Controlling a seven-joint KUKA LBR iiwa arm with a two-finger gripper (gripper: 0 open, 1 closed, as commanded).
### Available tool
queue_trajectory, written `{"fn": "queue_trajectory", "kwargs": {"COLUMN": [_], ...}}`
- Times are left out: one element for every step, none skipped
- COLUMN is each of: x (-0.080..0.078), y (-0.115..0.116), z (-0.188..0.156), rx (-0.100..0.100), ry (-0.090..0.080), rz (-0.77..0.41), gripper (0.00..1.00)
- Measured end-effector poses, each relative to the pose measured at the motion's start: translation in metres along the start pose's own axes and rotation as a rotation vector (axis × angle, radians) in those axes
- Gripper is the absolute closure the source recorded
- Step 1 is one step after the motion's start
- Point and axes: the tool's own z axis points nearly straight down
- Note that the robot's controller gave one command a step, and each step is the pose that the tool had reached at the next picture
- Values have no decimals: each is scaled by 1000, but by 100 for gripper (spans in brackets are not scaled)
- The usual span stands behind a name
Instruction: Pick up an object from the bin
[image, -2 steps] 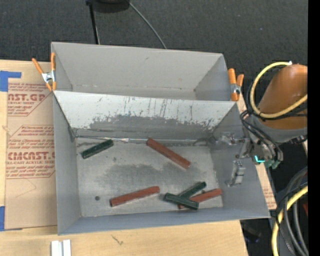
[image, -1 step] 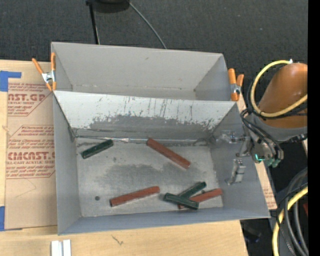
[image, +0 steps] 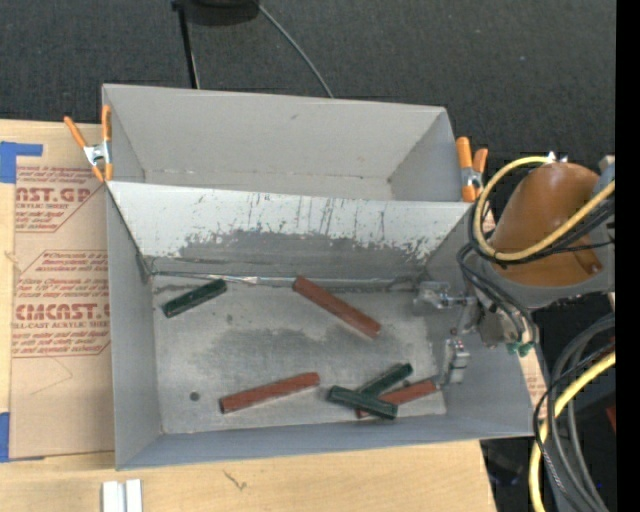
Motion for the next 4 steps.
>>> {"fn": "queue_trajectory", "kwargs": {"x": [0, 11, 11, 11], "y": [9, 8, 8, 11], "z": [56, 88, 88, 88], "rx": [-1, -4, -4, -2], "ry": [3, 8, 8, 5], "rz": [-146, -313, -313, -400], "gripper": [0, 100, 100, 100]}}
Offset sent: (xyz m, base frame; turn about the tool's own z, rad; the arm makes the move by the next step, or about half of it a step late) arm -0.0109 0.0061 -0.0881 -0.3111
